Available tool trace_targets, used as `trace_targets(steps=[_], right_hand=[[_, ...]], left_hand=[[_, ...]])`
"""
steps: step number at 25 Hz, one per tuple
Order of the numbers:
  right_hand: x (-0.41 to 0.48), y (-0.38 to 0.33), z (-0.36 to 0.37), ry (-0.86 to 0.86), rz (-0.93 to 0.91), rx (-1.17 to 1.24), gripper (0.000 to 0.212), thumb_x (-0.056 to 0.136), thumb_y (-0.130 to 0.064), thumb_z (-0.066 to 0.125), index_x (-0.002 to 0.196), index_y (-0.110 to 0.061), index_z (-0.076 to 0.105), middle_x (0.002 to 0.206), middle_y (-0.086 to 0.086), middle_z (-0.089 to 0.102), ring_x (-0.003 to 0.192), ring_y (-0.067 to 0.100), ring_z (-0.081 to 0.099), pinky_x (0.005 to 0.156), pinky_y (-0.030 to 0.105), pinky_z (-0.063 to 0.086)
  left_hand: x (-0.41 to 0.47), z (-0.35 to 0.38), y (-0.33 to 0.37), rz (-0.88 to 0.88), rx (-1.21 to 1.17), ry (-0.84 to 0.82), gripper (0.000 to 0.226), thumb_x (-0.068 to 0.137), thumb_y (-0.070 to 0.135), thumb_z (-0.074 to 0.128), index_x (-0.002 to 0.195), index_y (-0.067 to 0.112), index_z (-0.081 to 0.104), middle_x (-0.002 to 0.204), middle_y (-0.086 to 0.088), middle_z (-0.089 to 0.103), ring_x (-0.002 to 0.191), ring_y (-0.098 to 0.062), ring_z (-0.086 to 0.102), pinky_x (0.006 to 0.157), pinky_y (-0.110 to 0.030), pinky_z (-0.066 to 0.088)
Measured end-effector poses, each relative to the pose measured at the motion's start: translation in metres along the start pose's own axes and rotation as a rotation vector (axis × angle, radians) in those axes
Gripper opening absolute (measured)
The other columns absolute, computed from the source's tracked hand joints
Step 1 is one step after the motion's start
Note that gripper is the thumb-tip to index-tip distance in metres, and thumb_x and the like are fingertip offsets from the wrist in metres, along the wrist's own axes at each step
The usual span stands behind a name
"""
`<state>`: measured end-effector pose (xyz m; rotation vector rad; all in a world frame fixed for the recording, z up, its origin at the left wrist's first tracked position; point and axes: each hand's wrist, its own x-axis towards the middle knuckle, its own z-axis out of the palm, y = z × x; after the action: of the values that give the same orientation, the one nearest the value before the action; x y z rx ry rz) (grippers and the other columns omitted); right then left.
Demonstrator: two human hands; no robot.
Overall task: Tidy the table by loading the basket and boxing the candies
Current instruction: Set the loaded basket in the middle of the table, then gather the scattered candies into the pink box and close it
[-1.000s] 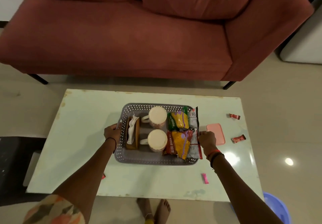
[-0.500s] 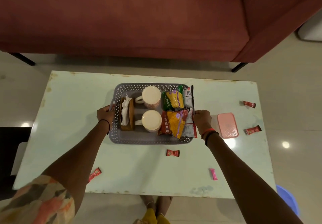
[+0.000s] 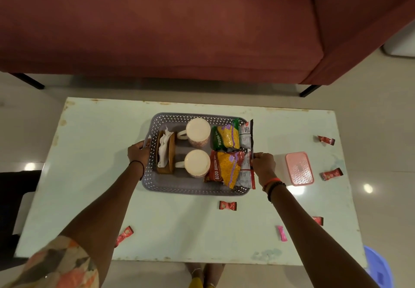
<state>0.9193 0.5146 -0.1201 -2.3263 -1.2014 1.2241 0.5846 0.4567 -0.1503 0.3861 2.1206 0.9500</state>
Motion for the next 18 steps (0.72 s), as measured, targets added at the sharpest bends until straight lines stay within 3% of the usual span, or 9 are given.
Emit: trace_targets(steps=[3,6,8,10,14,18], right_hand=[[0.004,-0.001,-0.002,-0.058,0.016,0.01,0.02,0.086,-0.001,0.052,0.091,0.008,0.07,0.098,0.028,0.07,0.085,0.037,0.064,0.086,0.048,0.053],[0.003,0.003,-0.008,-0.081,0.081,0.112,0.025,0.086,0.003,0.05,0.107,0.004,0.064,0.106,0.023,0.066,0.099,0.036,0.063,0.095,0.048,0.052],[-0.002,0.008,-0.015,-0.024,0.095,0.147,0.033,0.085,0.007,0.044,0.113,0.003,0.062,0.113,0.022,0.064,0.106,0.034,0.06,0.099,0.046,0.049],[-0.011,0.016,-0.022,0.024,0.085,0.16,0.033,0.085,0.008,0.042,0.111,0.003,0.063,0.119,0.025,0.062,0.106,0.032,0.058,0.101,0.045,0.047],[-0.041,0.038,-0.041,0.028,0.1,0.166,0.031,0.088,0.006,0.044,0.112,0.004,0.062,0.114,0.019,0.062,0.096,0.023,0.054,0.077,0.027,0.046],[-0.062,0.064,-0.064,0.119,0.121,0.137,0.029,0.087,0.003,0.047,0.11,-0.001,0.064,0.114,0.016,0.065,0.101,0.03,0.06,0.074,0.022,0.039]], left_hand=[[-0.002,-0.001,0.002,0.034,0.053,-0.021,0.014,0.087,0.02,0.06,0.092,0.01,0.068,0.083,-0.012,0.061,0.08,-0.02,0.053,0.073,-0.031,0.043],[-0.012,0.0,0.008,0.011,0.14,-0.058,0.021,0.085,0.012,0.055,0.102,0.001,0.061,0.096,-0.021,0.06,0.091,-0.031,0.056,0.079,-0.038,0.044],[-0.035,0.0,0.014,0.013,0.11,0.049,0.038,0.086,0.01,0.053,0.122,-0.002,0.053,0.123,-0.023,0.056,0.114,-0.035,0.052,0.094,-0.04,0.042],[-0.071,0.0,0.014,0.041,-0.004,0.225,0.04,0.088,0.008,0.05,0.127,0.0,0.049,0.132,-0.021,0.051,0.123,-0.031,0.045,0.098,-0.031,0.036],[-0.153,0.014,-0.007,0.025,-0.132,0.414,0.029,0.089,0.014,0.046,0.113,0.003,0.06,0.115,-0.022,0.059,0.107,-0.035,0.053,0.084,-0.04,0.044],[-0.231,0.06,-0.02,0.141,-0.15,0.184,0.017,0.092,0.018,0.048,0.106,0.012,0.057,0.107,-0.011,0.061,0.092,-0.022,0.056,0.08,-0.037,0.045]])
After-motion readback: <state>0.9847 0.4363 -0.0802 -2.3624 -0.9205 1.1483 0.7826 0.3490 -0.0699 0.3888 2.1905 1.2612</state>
